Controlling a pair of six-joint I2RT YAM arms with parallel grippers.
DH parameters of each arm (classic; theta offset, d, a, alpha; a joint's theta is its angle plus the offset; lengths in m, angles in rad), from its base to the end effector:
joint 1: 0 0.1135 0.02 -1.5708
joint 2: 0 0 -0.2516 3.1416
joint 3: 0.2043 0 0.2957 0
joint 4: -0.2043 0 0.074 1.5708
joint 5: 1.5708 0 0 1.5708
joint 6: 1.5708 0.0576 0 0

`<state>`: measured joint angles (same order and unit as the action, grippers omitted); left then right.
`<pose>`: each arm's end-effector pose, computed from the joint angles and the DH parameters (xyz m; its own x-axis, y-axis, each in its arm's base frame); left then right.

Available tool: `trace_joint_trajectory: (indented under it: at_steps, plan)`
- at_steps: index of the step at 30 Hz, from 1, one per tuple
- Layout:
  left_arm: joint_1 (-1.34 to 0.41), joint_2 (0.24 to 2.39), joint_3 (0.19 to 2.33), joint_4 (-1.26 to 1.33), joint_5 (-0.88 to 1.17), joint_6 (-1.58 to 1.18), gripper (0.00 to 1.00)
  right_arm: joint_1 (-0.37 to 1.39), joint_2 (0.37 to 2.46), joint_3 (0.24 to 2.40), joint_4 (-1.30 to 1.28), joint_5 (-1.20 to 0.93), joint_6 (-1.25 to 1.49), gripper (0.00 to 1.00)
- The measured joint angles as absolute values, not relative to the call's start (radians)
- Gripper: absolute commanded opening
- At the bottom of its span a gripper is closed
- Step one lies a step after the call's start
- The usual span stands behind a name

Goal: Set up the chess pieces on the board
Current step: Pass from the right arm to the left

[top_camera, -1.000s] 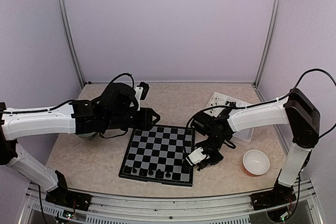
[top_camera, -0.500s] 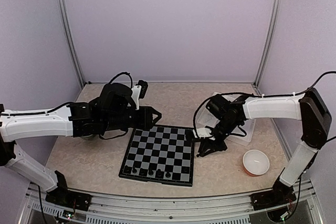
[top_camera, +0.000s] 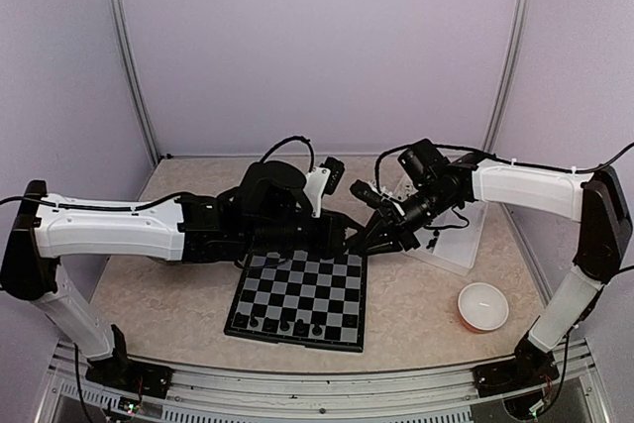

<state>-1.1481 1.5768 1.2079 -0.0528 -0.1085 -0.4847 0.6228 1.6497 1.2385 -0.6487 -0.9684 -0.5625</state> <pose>0.1833 -0.3923 0.2629 -0.5521 0.0983 -0.8280 0.6881 0.6145 -0.3859 0.2821 0.2610 0.2106 -0.2486 -0.5505 -0.7969 -0.9343 -0.0808 0.3473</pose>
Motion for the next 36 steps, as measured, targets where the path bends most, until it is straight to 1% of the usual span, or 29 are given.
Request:
trace_joint_trajectory:
  at_steps: [6,13,19,22,24,27,30,36]
  plan:
    - [-1.16,1.644,1.217,-0.052,-0.086,-0.494,0.41,0.62,1.66,1.241,-0.645,-1.019,-0.533,0.1]
    - [-1.157,1.652,1.217,-0.052,-0.068,-0.511,0.34,0.619,1.66,1.241,-0.645,-1.04,-0.529,0.1]
    - [-1.157,1.652,1.216,-0.051,-0.057,-0.52,0.33,0.619,1.66,1.24,-0.645,-1.04,-0.529,0.11]
    - [-1.157,1.649,1.202,-0.043,-0.056,-0.527,0.29,0.618,1.66,1.24,-0.645,-1.04,-0.529,0.11]
    - [-1.157,1.643,1.188,-0.042,-0.056,-0.533,0.28,0.616,1.66,1.24,-0.644,-1.04,-0.529,0.11]
    - [-1.157,1.638,1.176,-0.041,-0.056,-0.538,0.24,0.616,1.66,1.24,-0.643,-1.04,-0.529,0.11]
    - [-1.157,1.628,1.164,-0.041,-0.056,-0.543,0.22,0.615,1.66,1.24,-0.642,-1.04,-0.529,0.11]
    - [-1.156,1.628,1.161,-0.034,-0.054,-0.545,0.16,0.615,1.66,1.24,-0.641,-1.04,-0.529,0.12]
